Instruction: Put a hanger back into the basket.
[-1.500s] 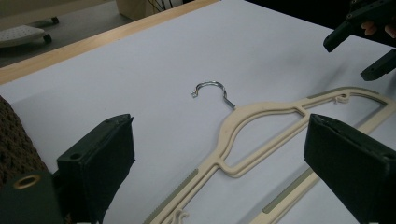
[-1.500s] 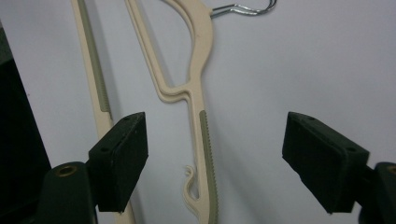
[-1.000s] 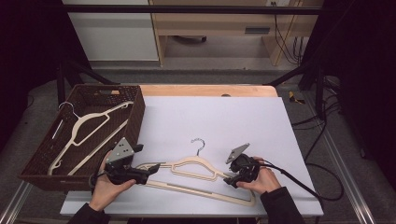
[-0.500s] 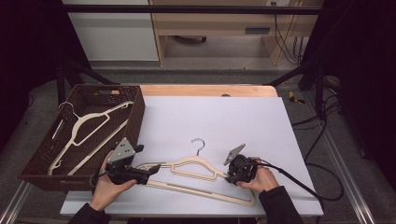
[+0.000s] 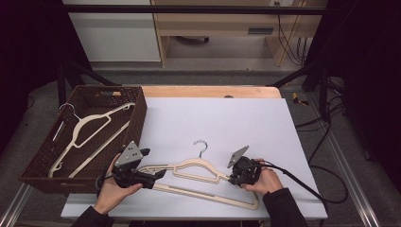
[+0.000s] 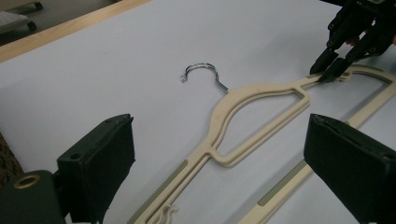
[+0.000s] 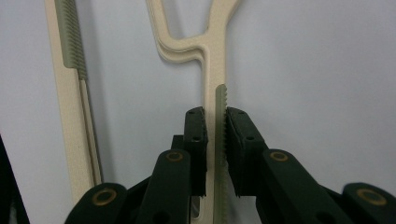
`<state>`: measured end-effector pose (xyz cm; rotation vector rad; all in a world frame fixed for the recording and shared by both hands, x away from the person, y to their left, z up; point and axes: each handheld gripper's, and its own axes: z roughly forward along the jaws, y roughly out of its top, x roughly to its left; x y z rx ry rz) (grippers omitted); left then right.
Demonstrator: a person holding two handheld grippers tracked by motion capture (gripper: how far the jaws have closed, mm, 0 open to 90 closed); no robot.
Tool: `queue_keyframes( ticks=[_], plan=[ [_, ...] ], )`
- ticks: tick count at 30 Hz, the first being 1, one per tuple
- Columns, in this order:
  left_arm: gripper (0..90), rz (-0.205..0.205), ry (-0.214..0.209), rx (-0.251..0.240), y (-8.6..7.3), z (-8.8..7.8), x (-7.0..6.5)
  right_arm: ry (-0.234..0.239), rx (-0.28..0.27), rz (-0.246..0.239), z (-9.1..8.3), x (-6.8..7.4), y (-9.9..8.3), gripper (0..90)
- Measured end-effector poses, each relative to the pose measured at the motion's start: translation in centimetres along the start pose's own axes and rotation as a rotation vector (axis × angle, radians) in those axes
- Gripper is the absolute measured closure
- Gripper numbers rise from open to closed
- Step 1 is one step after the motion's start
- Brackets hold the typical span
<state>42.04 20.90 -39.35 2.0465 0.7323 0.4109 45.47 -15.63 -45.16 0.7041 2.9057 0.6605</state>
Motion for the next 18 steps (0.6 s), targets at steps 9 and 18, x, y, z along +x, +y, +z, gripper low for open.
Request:
queue_keyframes(
  ticks=[9,18],
  plan=[
    [8.4,0.007,-0.006,0.015,0.13,0.51,-0.3,0.0,-0.029,0.005,-0.94,0.2,-0.04,79.0],
    [8.4,0.008,-0.012,0.029,-0.06,0.82,-0.39,0.003,-0.014,0.008,-0.74,0.02,0.0,78.9]
  ],
)
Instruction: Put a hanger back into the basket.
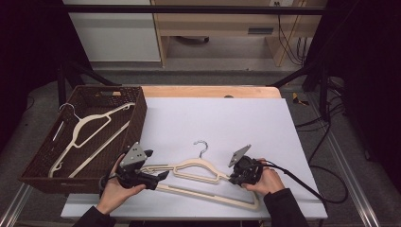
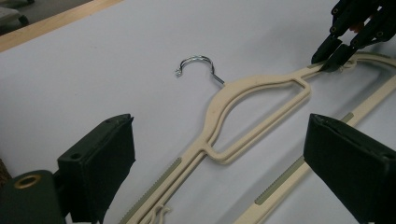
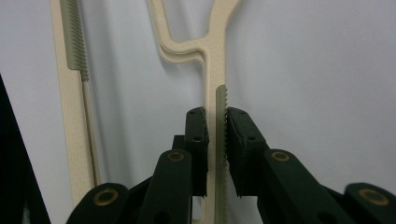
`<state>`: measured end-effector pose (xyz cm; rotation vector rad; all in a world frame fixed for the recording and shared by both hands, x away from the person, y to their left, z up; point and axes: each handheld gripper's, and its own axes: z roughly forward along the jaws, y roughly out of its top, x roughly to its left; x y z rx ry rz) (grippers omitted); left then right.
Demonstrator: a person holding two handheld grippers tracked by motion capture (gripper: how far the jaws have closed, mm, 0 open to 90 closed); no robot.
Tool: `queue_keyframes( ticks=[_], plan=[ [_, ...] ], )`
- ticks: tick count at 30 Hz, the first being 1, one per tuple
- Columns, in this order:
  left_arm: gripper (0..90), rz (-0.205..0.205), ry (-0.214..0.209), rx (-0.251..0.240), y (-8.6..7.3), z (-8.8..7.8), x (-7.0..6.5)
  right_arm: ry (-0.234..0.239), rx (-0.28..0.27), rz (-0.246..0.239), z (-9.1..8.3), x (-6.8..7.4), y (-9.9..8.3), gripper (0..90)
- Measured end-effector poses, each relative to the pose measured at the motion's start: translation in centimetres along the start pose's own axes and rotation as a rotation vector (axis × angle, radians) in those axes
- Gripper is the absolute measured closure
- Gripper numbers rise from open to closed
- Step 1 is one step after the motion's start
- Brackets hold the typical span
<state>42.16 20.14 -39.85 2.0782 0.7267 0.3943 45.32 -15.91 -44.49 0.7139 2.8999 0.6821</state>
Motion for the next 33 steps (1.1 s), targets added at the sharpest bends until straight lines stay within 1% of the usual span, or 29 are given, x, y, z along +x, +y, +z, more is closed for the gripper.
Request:
queue_keyframes(
  ticks=[1,3,4,5,6,7,9,12,14,16,19,21,22,23,24,26,27,28,29,31,33],
  plan=[
    [8.4,0.0,0.0,0.0,0.0,0.0,0.0,0.003,0.0,-0.012,-0.07,-0.09,0.0,78.9],
    [8.4,0.003,-0.003,0.007,-0.04,0.1,-0.02,0.005,-0.002,0.016,0.01,0.07,0.03,78.9],
    [8.4,0.004,-0.003,0.008,-0.06,0.13,-0.03,0.011,0.003,0.003,0.12,0.0,0.04,78.9],
    [8.4,0.004,-0.003,0.008,-0.06,0.13,-0.03,0.011,0.003,0.003,0.12,0.0,0.04,78.9],
    [8.4,0.003,-0.005,0.01,-0.09,0.19,-0.05,0.006,0.018,-0.003,0.53,-0.03,0.03,78.9],
    [8.4,0.004,-0.006,0.012,-0.11,0.22,-0.06,0.013,0.029,-0.001,0.7,0.01,0.06,78.9],
    [8.4,0.006,-0.007,0.013,-0.12,0.25,-0.07,0.011,0.038,-0.007,0.84,-0.02,0.07,78.9],
    [8.3,0.005,-0.009,0.019,-0.18,0.4,-0.13,0.021,0.03,0.006,0.55,-0.03,0.12,79.0],
    [8.3,0.007,-0.012,0.022,-0.19,0.44,-0.16,0.017,0.02,0.001,0.42,-0.09,0.1,79.0],
    [8.3,0.007,-0.013,0.023,-0.21,0.51,-0.18,0.017,0.013,0.009,0.2,-0.07,0.1,78.9],
    [8.4,0.005,-0.014,0.026,-0.25,0.59,-0.19,0.012,0.002,0.007,0.02,-0.09,0.08,78.9],
    [8.3,0.007,-0.017,0.033,-0.33,0.78,-0.24,0.008,0.005,0.004,0.14,-0.14,0.07,78.9],
    [8.4,0.009,-0.018,0.035,-0.35,0.83,-0.26,0.014,0.016,-0.007,0.27,-0.22,0.06,78.9],
    [8.3,0.009,-0.018,0.035,-0.35,0.83,-0.26,0.014,0.016,-0.007,0.27,-0.22,0.06,78.9],
    [8.3,0.009,-0.019,0.038,-0.36,0.88,-0.29,0.013,0.036,-0.008,0.71,-0.19,0.09,78.8],
    [8.3,0.011,-0.02,0.039,-0.38,0.95,-0.34,0.019,0.045,0.006,0.86,-0.15,0.16,78.8],
    [8.3,0.013,-0.021,0.04,-0.38,0.96,-0.35,0.019,0.045,0.006,0.86,-0.15,0.16,78.8],
    [8.3,0.012,-0.021,0.039,-0.38,0.95,-0.34,0.016,0.031,0.011,0.69,-0.15,0.16,78.8],
    [8.3,0.011,-0.021,0.039,-0.38,0.96,-0.34,0.018,0.035,-0.008,0.59,-0.31,0.14,78.8],
    [8.3,0.013,-0.021,0.041,-0.4,0.97,-0.34,0.023,0.032,0.005,0.53,-0.23,0.19,78.8],
    [8.3,0.012,-0.022,0.041,-0.4,0.98,-0.34,0.02,0.032,-0.001,0.47,-0.28,0.2,78.8]
  ],
)
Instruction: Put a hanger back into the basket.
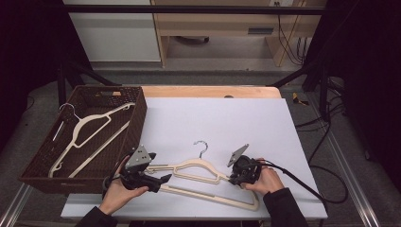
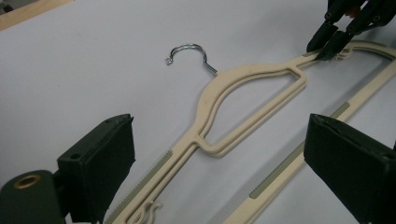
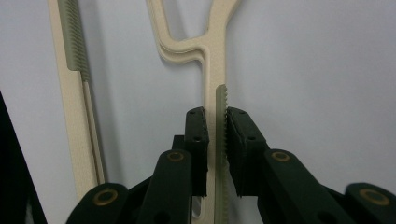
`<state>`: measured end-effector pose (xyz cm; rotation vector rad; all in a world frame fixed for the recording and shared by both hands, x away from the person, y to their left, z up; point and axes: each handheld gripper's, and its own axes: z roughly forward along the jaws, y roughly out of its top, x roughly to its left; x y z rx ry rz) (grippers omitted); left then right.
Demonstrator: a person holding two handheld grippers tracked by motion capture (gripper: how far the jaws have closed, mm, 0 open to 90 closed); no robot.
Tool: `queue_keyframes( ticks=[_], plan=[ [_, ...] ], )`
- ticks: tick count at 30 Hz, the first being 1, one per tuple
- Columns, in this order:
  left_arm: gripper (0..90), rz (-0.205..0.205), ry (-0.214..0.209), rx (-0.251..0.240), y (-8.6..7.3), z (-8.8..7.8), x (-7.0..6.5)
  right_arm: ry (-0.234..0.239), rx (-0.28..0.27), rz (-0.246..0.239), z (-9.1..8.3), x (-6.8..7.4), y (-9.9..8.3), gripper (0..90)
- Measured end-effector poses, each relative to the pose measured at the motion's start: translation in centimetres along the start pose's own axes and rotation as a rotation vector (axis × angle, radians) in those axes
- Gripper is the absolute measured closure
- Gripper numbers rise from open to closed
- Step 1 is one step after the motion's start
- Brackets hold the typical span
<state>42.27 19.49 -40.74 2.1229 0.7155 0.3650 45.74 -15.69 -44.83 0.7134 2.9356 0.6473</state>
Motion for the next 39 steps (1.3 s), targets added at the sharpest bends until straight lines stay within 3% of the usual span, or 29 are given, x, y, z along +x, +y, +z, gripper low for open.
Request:
queue_keyframes(
  ticks=[12,15,20,23,28,35,39],
  plan=[
    [8.3,0.002,-0.002,0.011,-0.1,0.2,0.0,0.006,0.001,0.01,0.2,0.0,0.1,78.8],
    [8.3,0.003,-0.004,0.012,-0.1,0.2,-0.1,-0.003,0.006,-0.006,0.6,0.0,0.1,73.6],
    [8.3,0.002,-0.007,0.015,-0.1,0.3,-0.1,0.009,0.001,0.006,0.7,-0.2,0.2,72.9],
    [8.3,0.004,-0.007,0.017,-0.1,0.4,-0.1,0.001,-0.007,0.003,0.7,-0.2,0.2,77.9],
    [8.3,0.0,-0.009,0.017,-0.1,0.4,0.0,0.004,-0.014,-0.002,0.5,-0.2,0.2,79.0],
    [8.5,-0.004,-0.021,0.024,0.8,1.1,0.0,-0.026,-0.069,-0.003,-1.3,0.2,0.0,79.5],
    [9.0,-0.021,-0.031,0.043,2.2,2.7,0.2,-0.044,-0.089,-0.027,-2.1,0.5,0.0,79.6]
  ],
)
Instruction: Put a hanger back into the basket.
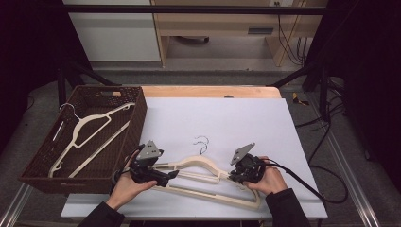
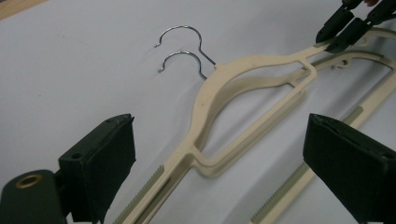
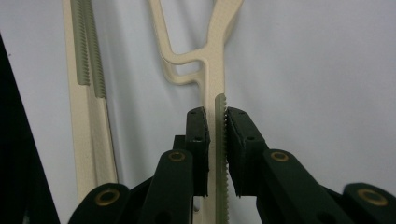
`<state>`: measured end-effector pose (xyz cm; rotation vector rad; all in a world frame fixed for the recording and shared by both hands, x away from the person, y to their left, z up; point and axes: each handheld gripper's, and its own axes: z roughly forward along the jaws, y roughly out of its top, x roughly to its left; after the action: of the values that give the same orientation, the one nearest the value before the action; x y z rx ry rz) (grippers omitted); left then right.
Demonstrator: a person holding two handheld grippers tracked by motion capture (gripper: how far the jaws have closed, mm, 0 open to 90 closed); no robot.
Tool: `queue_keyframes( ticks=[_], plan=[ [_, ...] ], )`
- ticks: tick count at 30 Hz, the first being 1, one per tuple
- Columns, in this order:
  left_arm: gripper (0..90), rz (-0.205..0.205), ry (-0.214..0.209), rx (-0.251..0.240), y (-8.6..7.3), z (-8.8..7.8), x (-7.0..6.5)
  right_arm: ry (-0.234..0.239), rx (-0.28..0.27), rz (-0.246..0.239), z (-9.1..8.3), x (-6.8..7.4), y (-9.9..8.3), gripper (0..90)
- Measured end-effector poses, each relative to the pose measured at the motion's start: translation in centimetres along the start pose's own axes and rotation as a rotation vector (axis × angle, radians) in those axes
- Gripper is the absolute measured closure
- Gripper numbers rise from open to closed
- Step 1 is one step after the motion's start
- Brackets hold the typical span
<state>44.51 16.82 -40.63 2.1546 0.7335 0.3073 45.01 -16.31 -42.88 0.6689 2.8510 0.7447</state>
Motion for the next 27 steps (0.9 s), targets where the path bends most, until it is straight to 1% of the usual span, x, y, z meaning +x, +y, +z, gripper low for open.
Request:
queue_keyframes(
  ticks=[1,2,3,4,5,6,7,8,9,10,11,12,13,14,15,16,17,18,19,20,21,22,23,24,25,26,27],
  plan=[
    [9.0,0.0,0.0,0.0,0.0,0.0,0.0,0.0,0.0,0.0,0.0,0.0,0.0,79.6],
    [9.0,-0.003,-0.003,0.005,0.3,0.4,0.1,-0.003,-0.004,0.01,-0.2,0.2,0.1,79.6],
    [10.2,-0.007,-0.008,0.008,0.6,0.9,0.2,-0.015,-0.007,0.004,-0.4,0.2,0.1,79.6],
    [11.0,-0.012,-0.014,0.021,1.1,1.8,0.5,-0.028,-0.005,-0.017,-0.7,0.4,0.2,79.6],
    [11.4,-0.012,-0.014,0.021,1.1,1.8,0.5,-0.028,-0.005,-0.017,-0.7,0.4,0.2,79.6],
    [12.3,-0.014,-0.015,0.035,1.4,2.6,0.7,-0.036,-0.01,-0.009,-1.0,0.6,0.3,79.6],
    [13.5,-0.014,-0.015,0.035,1.4,2.6,0.7,-0.036,-0.01,-0.009,-1.0,0.6,0.3,79.6],
    [14.5,-0.011,-0.02,0.052,1.5,3.4,0.9,-0.036,-0.013,-0.017,-1.2,0.7,0.3,79.6],
    [16.1,-0.011,-0.02,0.052,1.5,3.4,0.9,-0.038,-0.019,-0.014,-1.3,0.7,0.3,79.7],
    [16.1,-0.005,-0.019,0.062,1.6,3.7,1.0,-0.038,-0.019,-0.014,-1.3,0.7,0.3,79.7],
    [20.1,-0.004,-0.024,0.088,1.5,4.4,1.2,-0.034,-0.022,-0.02,-1.5,0.8,0.4,79.7],
    [22.4,0.008,-0.028,0.107,1.5,4.7,1.3,-0.042,-0.02,-0.03,-1.6,0.8,0.4,79.7],
    [24.5,0.008,-0.028,0.107,1.5,4.7,1.3,-0.042,-0.02,-0.03,-1.6,0.8,0.4,79.7],
    [24.5,0.015,-0.036,0.124,1.5,5.2,1.3,-0.041,-0.025,-0.02,-1.7,0.9,0.4,79.6],
    [26.4,0.019,-0.039,0.132,1.4,5.5,1.3,-0.047,-0.026,-0.022,-1.7,0.9,0.4,79.6],
    [29.5,0.036,-0.033,0.159,1.4,6.2,1.2,-0.039,-0.032,-0.026,-1.8,0.9,0.4,79.7],
    [31.3,0.048,-0.03,0.175,1.4,6.6,1.3,-0.039,-0.029,-0.02,-1.9,0.9,0.4,79.6],
    [33.2,0.048,-0.03,0.175,1.4,6.6,1.3,-0.039,-0.029,-0.02,-1.9,0.9,0.4,79.6],
    [33.2,0.052,-0.027,0.18,1.4,6.9,1.3,-0.045,-0.028,-0.025,-1.9,0.9,0.4,79.6],
    [36.3,0.06,-0.025,0.192,1.4,7.1,1.4,-0.044,-0.031,-0.029,-1.9,0.9,0.4,79.6],
    [42.7,0.06,-0.031,0.197,1.3,7.6,1.4,-0.042,-0.026,-0.034,-1.9,0.9,0.4,79.6],
    [45.2,0.07,-0.031,0.208,1.3,7.7,1.5,-0.039,-0.025,-0.036,-1.9,0.9,0.4,79.6],
    [48.4,0.07,-0.031,0.208,1.3,7.7,1.5,-0.039,-0.025,-0.036,-1.9,0.9,0.4,79.6],
    [48.4,0.075,-0.034,0.214,1.3,7.9,1.4,-0.04,-0.025,-0.037,-1.9,0.9,0.4,79.6],
    [50.5,0.088,-0.032,0.223,1.2,8.0,1.4,-0.038,-0.025,-0.036,-1.9,0.9,0.4,79.6],
    [59.5,0.105,-0.031,0.242,1.1,8.1,1.3,-0.039,-0.027,-0.026,-1.9,1.0,0.4,79.6],
    [62.6,0.108,-0.034,0.245,1.1,8.0,1.3,-0.038,-0.026,-0.026,-1.9,1.0,0.4,79.6]
  ],
)
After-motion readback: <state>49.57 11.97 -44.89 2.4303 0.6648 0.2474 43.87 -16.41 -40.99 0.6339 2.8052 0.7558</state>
